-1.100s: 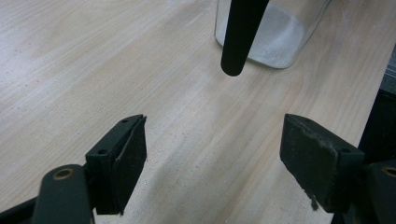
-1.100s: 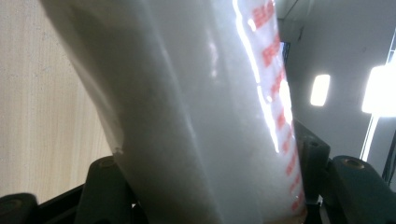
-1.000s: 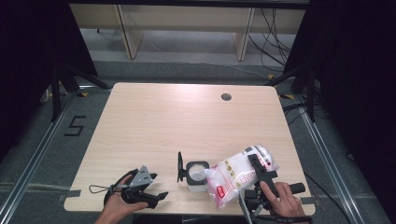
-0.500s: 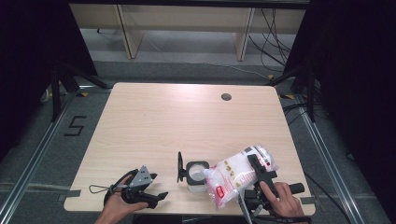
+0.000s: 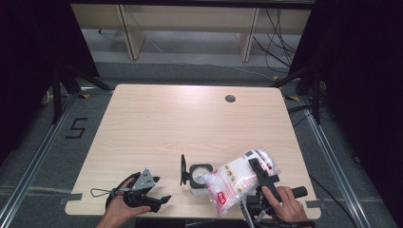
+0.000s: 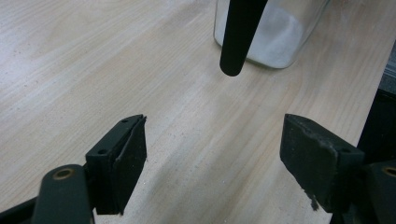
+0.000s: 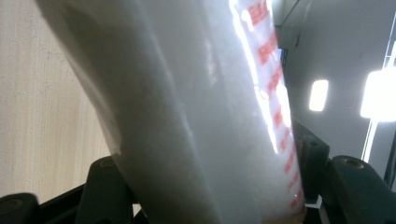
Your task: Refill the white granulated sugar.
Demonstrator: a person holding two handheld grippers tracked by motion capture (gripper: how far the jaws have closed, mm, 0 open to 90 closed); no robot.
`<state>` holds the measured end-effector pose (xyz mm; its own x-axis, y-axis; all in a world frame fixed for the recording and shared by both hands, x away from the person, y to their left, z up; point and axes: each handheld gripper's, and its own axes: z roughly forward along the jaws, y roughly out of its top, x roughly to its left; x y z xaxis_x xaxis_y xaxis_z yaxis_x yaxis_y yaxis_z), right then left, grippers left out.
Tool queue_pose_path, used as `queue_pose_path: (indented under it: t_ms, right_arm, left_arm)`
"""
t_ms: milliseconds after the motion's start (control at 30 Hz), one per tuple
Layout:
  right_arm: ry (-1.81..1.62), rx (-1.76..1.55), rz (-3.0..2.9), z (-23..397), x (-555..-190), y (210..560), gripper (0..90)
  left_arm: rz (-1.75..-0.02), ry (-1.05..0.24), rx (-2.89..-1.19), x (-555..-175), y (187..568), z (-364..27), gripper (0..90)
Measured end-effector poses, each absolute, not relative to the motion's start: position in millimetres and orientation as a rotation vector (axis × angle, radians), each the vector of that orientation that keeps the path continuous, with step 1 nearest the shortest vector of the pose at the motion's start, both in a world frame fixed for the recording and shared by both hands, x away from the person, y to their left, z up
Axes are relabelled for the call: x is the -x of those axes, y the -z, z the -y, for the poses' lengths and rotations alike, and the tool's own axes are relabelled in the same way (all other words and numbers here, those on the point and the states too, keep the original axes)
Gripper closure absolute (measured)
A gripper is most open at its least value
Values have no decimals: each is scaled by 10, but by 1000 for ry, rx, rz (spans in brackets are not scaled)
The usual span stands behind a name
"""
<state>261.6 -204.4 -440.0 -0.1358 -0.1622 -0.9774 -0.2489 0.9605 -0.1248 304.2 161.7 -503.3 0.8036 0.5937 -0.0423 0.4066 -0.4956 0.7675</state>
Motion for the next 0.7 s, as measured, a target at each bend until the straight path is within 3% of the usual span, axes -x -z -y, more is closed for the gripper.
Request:
queue_pose_path:
  t_ms: [700]
  right_arm:
    - [-108, 292, -1722, 2022, -2583, 4424, 416]
  left_arm:
    - [-726, -296, -2164, -3046, 5027, -1623, 224]
